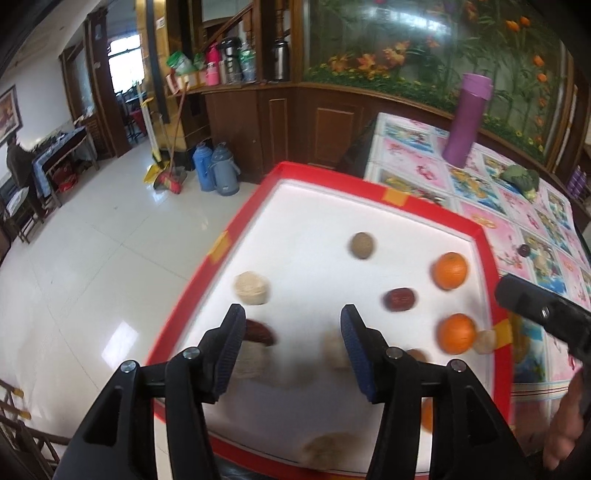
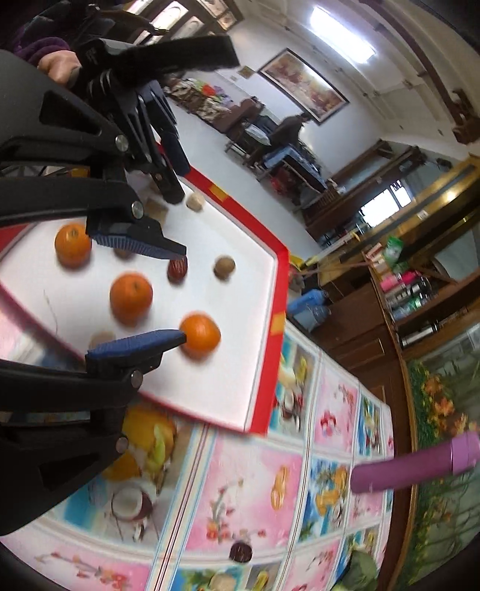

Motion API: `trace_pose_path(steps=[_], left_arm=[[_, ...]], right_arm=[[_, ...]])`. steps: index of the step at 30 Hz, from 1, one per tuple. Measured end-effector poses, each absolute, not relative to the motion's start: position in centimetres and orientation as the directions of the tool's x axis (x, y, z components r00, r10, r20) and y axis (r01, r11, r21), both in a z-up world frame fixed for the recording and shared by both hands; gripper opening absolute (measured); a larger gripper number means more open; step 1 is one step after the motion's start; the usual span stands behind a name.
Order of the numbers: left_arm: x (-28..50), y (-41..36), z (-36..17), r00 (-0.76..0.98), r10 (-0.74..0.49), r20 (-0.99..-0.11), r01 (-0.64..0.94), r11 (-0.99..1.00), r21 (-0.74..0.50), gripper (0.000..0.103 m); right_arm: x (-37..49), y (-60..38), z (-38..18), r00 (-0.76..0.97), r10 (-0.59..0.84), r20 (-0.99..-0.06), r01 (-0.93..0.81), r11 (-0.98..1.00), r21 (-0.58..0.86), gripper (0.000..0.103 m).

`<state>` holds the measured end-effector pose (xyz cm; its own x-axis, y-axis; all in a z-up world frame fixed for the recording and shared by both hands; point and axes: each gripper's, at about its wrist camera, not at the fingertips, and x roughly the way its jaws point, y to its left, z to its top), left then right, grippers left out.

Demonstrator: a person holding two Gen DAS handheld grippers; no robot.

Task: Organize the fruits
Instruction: 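Move both grippers back over the remaining fruit on the tablecloth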

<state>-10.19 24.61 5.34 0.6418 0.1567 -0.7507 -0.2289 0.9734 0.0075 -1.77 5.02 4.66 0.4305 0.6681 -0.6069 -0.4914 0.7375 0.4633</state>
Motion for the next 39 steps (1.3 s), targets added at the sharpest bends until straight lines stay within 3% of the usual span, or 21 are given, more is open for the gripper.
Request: trace_pose_path(steps=[8, 15, 30, 35, 39], left_arm=[[-9.2, 19.9, 6.3, 0.651, 0.119, -0.749, -0.13, 0.991, 0.045, 0.059], [-7.8, 15.5, 7.3, 0.655, 0.058, -0.754, -0.02, 0.998, 0.06, 0.062], [-4.0, 8.1, 7.4, 0.628, -0.054, -0.776, 0.129, 0.991, 0.035, 0.066], [-2.9, 7.1, 7.1, 0.614, -0.058, -0.788, 0.139, 0.99, 0.036, 0.066], [-1.3, 5.4, 6.7, 0.605, -0.059, -0.794, 0.158, 0.986, 0.048, 0.066]], right_arm=[[0.3, -2.3, 3.9, 0.523, 0.573, -0.63, -0.373, 0.819, 0.436, 0.042], [3.9, -9.5, 2.1, 0.616, 0.357, -0.702, -0.212, 0.934, 0.289, 0.042], [7.7, -11.3, 0.9, 0.617, 0.251, -0.746, -0.14, 0.968, 0.209, 0.041], [7.9, -10.3, 0.9, 0.616, 0.157, -0.772, -0.156, 0.985, 0.075, 0.025], [8.0, -10.9, 1.0, 0.611, 0.129, -0.781, -0.156, 0.987, 0.041, 0.024]])
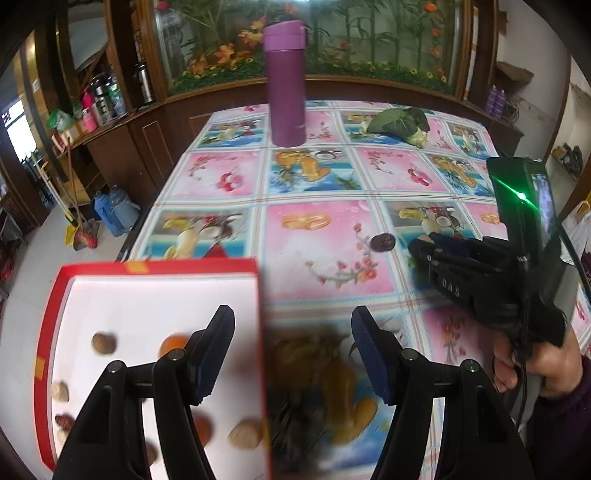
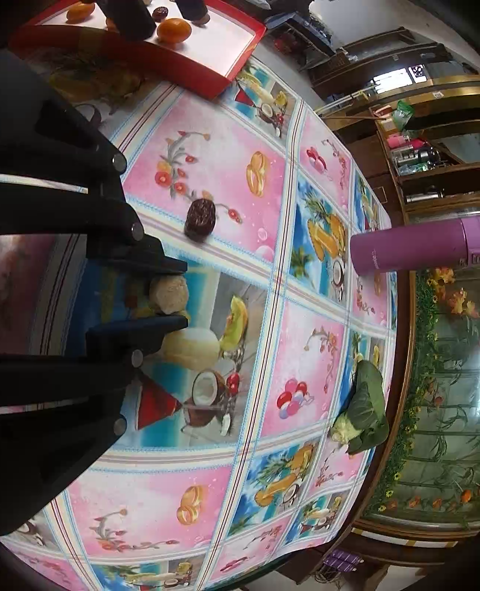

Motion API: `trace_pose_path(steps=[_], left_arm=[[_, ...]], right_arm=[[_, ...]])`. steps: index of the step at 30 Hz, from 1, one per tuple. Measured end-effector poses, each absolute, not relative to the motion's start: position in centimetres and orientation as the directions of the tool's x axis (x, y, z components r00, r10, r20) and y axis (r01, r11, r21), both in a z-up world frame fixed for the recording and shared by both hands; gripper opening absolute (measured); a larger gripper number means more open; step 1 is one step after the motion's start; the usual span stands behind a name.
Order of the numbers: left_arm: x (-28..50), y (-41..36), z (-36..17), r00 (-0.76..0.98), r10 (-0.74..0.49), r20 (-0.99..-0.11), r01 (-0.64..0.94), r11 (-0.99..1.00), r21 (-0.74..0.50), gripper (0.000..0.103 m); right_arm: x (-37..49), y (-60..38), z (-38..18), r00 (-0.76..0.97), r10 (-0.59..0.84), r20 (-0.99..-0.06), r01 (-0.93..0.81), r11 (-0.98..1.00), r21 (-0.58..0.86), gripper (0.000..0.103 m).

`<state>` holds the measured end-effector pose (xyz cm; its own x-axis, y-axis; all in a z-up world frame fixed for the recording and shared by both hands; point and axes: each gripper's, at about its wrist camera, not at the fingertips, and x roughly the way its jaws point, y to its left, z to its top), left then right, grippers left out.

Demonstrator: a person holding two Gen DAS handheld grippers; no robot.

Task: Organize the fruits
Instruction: 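Move both grippers back over the remaining fruit on the tablecloth, then grasp a pale chunk with the right gripper while the left gripper grasps a dark date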

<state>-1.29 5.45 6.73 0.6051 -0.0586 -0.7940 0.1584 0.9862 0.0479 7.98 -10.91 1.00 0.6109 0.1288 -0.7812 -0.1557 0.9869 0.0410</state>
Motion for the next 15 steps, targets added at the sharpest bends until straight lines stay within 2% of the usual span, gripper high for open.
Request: trace_pose_path(steps=[8, 15], left_arm=[[3.2, 1.2, 4.5, 0.576, -0.075, -0.814, 0.211, 0.976, 0.06, 0.066], [5.9, -1.5, 3.2, 0.539, -0.136, -0.831, 0.238, 0.971, -0.005, 0.066]], right_arm=[[9.0, -17.8, 1.3, 0.597, 0.159, -0.786, 0.011, 0.979, 0.206, 0.024], [9.0, -18.6, 1.8, 0.604, 0.175, -0.778, 0.044, 0.967, 0.251, 0.024]])
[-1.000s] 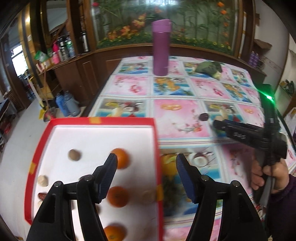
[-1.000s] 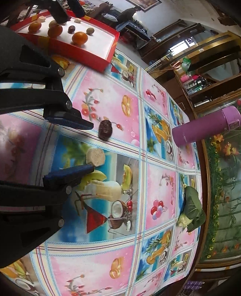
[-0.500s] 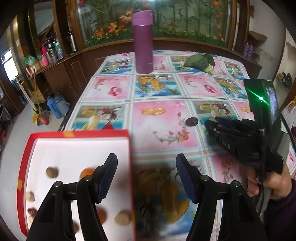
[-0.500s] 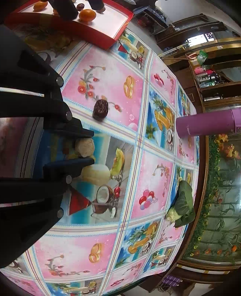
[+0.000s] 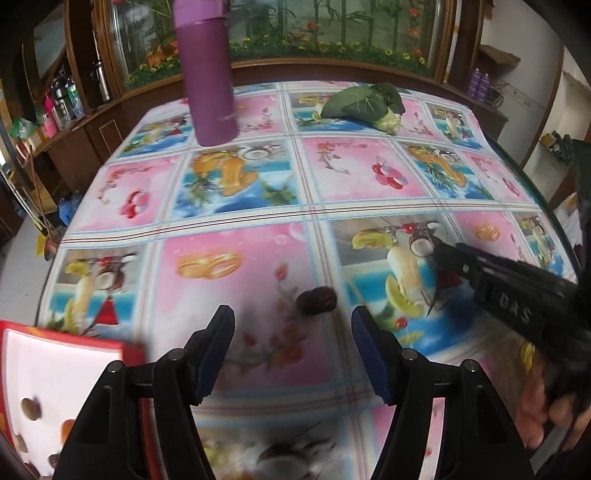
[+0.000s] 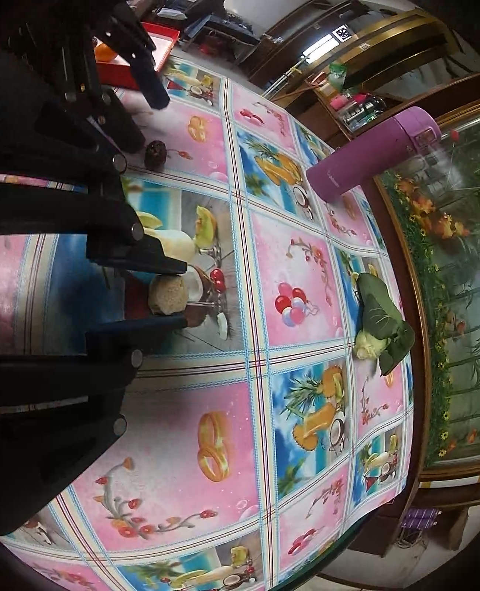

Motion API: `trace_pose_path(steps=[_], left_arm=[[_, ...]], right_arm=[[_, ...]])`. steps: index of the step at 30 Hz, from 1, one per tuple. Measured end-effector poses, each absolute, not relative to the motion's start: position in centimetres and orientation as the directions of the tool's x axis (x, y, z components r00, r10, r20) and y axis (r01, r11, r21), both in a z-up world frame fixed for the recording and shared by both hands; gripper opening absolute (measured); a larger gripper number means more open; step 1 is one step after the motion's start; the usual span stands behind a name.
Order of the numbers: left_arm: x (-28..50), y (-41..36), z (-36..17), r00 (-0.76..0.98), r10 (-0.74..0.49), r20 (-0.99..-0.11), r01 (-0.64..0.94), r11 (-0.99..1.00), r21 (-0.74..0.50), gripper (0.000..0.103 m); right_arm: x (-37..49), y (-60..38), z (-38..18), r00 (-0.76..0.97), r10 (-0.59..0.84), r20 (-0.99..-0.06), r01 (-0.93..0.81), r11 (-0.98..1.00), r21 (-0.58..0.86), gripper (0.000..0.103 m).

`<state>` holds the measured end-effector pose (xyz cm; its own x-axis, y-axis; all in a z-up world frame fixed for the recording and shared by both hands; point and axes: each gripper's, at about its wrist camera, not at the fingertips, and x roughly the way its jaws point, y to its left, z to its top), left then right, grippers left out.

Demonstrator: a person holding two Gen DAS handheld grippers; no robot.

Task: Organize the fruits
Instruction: 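Grasp a pale chunk with the right gripper while the left gripper grasps a dark date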

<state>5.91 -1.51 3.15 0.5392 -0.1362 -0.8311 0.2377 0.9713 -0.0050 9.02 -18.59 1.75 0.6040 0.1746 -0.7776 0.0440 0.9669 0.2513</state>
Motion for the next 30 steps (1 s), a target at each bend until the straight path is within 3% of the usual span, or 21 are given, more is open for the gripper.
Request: trace_pose_path(steps=[3, 5, 7, 12, 20, 30], left_arm=[[6.7, -2.1, 2.4, 0.531, -0.125, -0.838, 0.234, 0.972, 0.003, 0.064], [7.0, -2.2, 2.1, 0.527, -0.129, -0.84, 0.227, 0.974, -0.007, 0.055], [7.4, -2.4, 1.7, 0.513, -0.14, -0.847, 0.235, 0.972, -0.019, 0.038], [7.3, -2.5, 1.7, 0.52, -0.157, -0.839, 0.253, 0.967, -0.024, 0.025], [5.8, -1.7, 2.8, 0.541, -0.142, -0.829, 0.223, 0.975, -0.022, 0.025], [-2.4, 0.6, 8.7, 0.668, -0.163, -0.726, 0.209, 0.978, -0.027, 0.025]], right_arm=[[9.0, -18.5, 1.9, 0.607, 0.183, -0.773, 0.042, 0.964, 0.261, 0.024], [9.0, -18.4, 1.9, 0.606, 0.19, -0.773, 0.039, 0.963, 0.267, 0.024], [9.0, -18.4, 1.8, 0.602, 0.192, -0.775, 0.04, 0.962, 0.27, 0.024], [9.1, -18.4, 1.8, 0.599, 0.196, -0.776, 0.044, 0.96, 0.277, 0.024], [8.6, -18.3, 2.3, 0.612, 0.211, -0.762, 0.036, 0.955, 0.293, 0.024], [7.8, -17.1, 2.8, 0.631, 0.22, -0.744, 0.008, 0.957, 0.289, 0.024]])
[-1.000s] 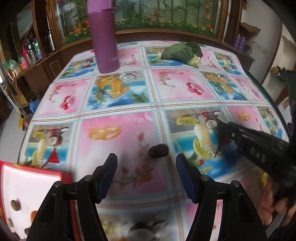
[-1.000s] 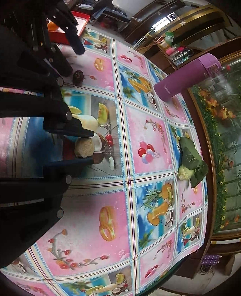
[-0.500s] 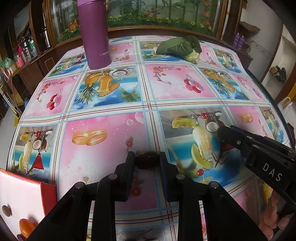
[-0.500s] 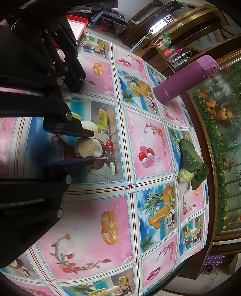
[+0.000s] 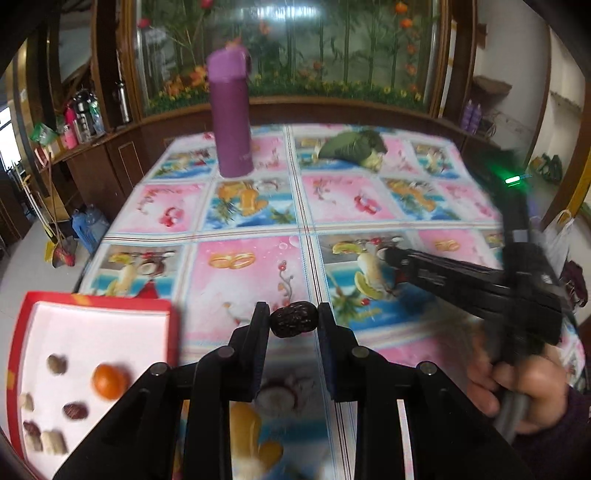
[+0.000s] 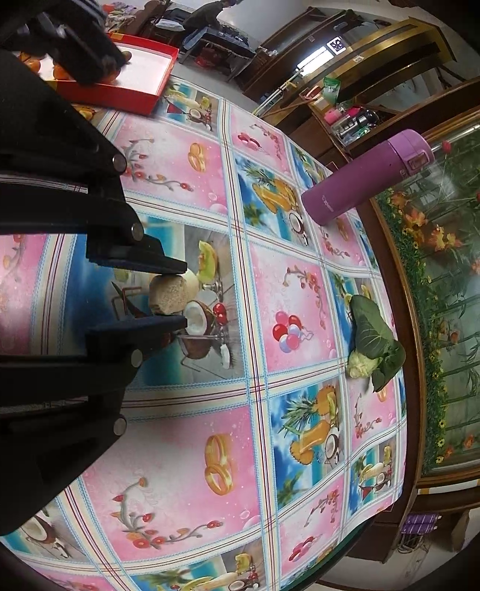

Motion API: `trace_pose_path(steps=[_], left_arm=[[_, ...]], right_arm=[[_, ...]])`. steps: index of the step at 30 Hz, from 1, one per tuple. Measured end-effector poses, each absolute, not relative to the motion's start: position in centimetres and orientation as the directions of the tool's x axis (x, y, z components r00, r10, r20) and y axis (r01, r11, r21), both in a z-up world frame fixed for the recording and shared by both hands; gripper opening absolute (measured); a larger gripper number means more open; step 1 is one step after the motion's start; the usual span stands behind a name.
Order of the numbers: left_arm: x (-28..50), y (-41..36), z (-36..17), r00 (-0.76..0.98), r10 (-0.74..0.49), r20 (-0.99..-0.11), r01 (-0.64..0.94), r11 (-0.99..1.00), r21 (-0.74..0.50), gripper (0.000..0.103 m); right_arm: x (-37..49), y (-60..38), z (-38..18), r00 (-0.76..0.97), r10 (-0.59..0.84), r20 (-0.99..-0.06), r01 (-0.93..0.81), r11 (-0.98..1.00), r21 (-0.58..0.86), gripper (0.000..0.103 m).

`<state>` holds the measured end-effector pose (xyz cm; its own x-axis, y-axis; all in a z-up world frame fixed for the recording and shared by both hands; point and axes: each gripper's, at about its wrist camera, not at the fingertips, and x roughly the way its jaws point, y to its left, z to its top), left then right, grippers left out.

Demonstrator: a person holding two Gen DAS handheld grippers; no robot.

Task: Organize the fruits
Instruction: 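Grasp a pale chunk with the right gripper while the left gripper grasps a dark date, then carry the pale chunk and dark date into the white tray and open both grippers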

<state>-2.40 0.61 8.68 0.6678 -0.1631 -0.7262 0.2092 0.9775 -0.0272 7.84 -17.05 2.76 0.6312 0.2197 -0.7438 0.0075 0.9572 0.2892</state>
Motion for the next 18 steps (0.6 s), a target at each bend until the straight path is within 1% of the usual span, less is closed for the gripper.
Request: trace_pose_path(steps=[5, 11, 13, 18], left_arm=[[-5.7, 3.6, 11.2, 0.717, -0.147, -0.681, 0.177, 0.984, -0.027, 0.025], [-8.6, 9.4, 13.8, 0.786, -0.068, -0.614, 0.064, 0.998, -0.028, 0.025], [-9.0, 11.3, 13.9, 0.793, -0.044, -0.608, 0.025, 0.999, -0.04, 0.025], [-9.4, 14.8, 13.3, 0.792, 0.003, -0.61, -0.045, 0.998, -0.054, 0.025]], right_arm=[[7.3, -16.0, 3.0, 0.671, 0.199, -0.715, -0.021, 0.968, 0.249, 0.024], [6.1, -15.0, 3.8, 0.711, 0.208, -0.671, -0.028, 0.963, 0.269, 0.024], [5.5, -13.9, 4.1, 0.71, 0.24, -0.662, -0.047, 0.954, 0.296, 0.024], [3.9, -10.3, 4.9, 0.715, 0.291, -0.636, -0.116, 0.946, 0.302, 0.025]])
